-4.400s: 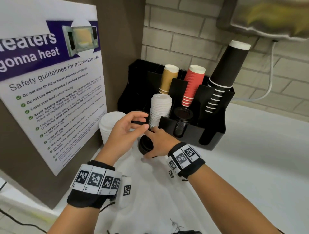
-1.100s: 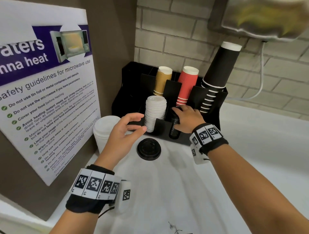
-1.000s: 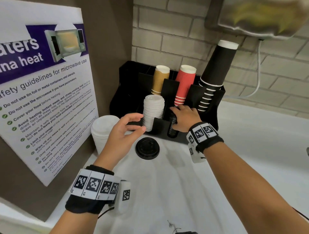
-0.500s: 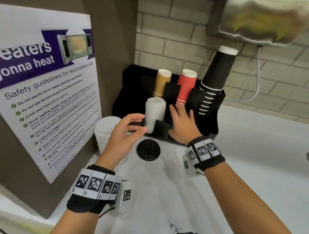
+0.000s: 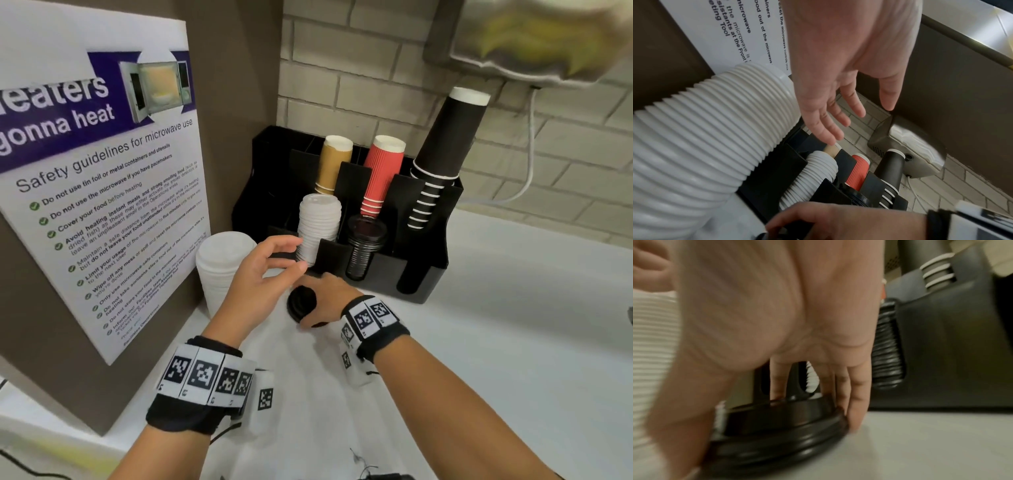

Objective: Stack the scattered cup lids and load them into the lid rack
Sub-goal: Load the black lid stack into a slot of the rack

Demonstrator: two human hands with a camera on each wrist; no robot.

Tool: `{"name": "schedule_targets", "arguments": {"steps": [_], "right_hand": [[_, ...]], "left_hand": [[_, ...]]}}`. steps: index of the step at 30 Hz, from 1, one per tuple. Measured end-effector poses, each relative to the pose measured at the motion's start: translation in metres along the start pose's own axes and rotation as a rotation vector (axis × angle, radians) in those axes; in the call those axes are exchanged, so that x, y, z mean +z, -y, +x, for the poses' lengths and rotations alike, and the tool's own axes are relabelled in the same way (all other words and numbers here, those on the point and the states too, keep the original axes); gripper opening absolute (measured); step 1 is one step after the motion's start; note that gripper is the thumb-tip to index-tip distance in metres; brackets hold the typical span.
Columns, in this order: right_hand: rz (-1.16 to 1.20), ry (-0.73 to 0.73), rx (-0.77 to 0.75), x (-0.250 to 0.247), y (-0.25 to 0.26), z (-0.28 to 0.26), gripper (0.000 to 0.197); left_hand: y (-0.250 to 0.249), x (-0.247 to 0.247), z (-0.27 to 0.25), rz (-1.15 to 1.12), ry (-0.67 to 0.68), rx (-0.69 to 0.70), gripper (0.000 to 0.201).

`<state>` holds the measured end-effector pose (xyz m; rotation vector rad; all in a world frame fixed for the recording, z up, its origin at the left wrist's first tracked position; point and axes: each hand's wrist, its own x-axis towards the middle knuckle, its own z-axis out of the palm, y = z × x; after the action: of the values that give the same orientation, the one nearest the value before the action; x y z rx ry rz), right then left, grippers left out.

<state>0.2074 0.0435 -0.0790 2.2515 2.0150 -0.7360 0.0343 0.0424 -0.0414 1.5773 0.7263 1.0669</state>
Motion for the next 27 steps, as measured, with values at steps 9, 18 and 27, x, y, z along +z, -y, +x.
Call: {"name": "schedule_targets", "arguments": {"steps": [9, 18, 27], "right_hand": [[1.051, -0.306, -0.374, -0.021, -0.005, -0.075, 0.070], [1.073, -0.338, -0.387, -0.024, -0.013, -0.102, 0.070], [1.201, -0.312, -0.440, -0.028, -0.018, -0.111, 0.077]], "left_hand": [[0.002, 0.008, -0.006, -0.021, 0.246, -0.058, 0.090], [-0.003, 0.025, -0.007, -0.104, 0.320, 0.064, 0.092], [0.000, 0.025, -0.001, -0.138, 0.276, 0.172, 0.051]]}}
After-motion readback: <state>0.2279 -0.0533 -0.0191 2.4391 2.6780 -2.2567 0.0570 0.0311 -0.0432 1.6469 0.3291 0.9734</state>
